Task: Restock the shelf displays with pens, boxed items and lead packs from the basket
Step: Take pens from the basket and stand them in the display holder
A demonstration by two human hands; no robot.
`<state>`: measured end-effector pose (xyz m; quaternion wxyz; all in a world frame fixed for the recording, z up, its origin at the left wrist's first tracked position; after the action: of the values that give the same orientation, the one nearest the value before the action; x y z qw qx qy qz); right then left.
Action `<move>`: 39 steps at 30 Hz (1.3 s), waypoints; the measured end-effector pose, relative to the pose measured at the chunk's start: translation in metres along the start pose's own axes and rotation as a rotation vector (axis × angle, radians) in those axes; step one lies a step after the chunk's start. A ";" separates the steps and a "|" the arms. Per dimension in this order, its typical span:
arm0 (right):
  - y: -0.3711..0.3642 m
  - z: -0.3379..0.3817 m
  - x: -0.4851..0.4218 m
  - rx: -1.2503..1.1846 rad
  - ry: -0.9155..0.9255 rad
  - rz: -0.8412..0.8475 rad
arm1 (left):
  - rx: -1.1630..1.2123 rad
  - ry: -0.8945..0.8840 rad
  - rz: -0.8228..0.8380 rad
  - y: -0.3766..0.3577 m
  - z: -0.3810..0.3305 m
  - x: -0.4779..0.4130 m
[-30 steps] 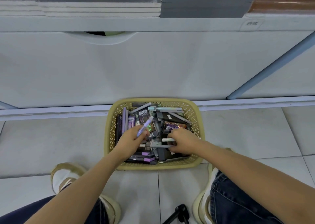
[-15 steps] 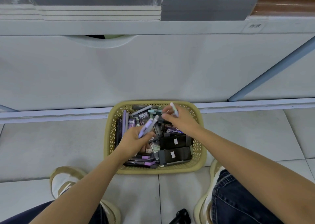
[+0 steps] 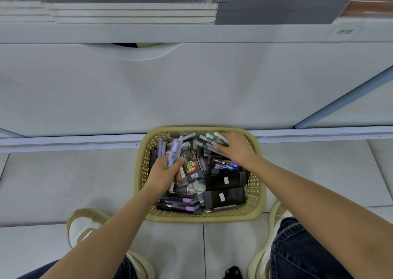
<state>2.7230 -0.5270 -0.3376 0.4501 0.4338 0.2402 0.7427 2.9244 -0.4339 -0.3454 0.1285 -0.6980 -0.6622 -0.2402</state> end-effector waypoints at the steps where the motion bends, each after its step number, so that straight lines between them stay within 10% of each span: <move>1: 0.001 0.000 0.001 -0.019 0.008 0.017 | 0.011 0.002 0.000 -0.001 -0.002 0.000; 9: -0.020 0.039 0.030 -0.785 0.013 0.405 | 0.236 0.037 -0.062 -0.005 -0.019 0.011; 15: -0.033 0.077 0.057 -0.714 0.149 0.505 | 0.366 0.070 -0.102 -0.013 -0.032 0.021; 21: 0.012 0.084 0.063 -0.779 0.178 0.275 | 0.363 -0.006 -0.301 0.012 -0.062 0.036; 39: 0.229 0.198 0.160 -0.934 0.579 -0.232 | 0.186 -0.527 -0.108 0.021 -0.262 0.143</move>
<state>2.7532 -0.5035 0.0022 0.5888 -0.0624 0.0457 0.8046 2.9027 -0.4424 -0.0470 0.0023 -0.6854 -0.7281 0.0050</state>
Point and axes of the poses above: each hand's wrist, its own x-axis away from the middle knuckle, its own y-axis out of the back of the hand, z = x × y, the point moved 10 cm from there along -x, towards the middle knuckle, and after that the axes turned 2 degrees about z, right-handed, at the moved point
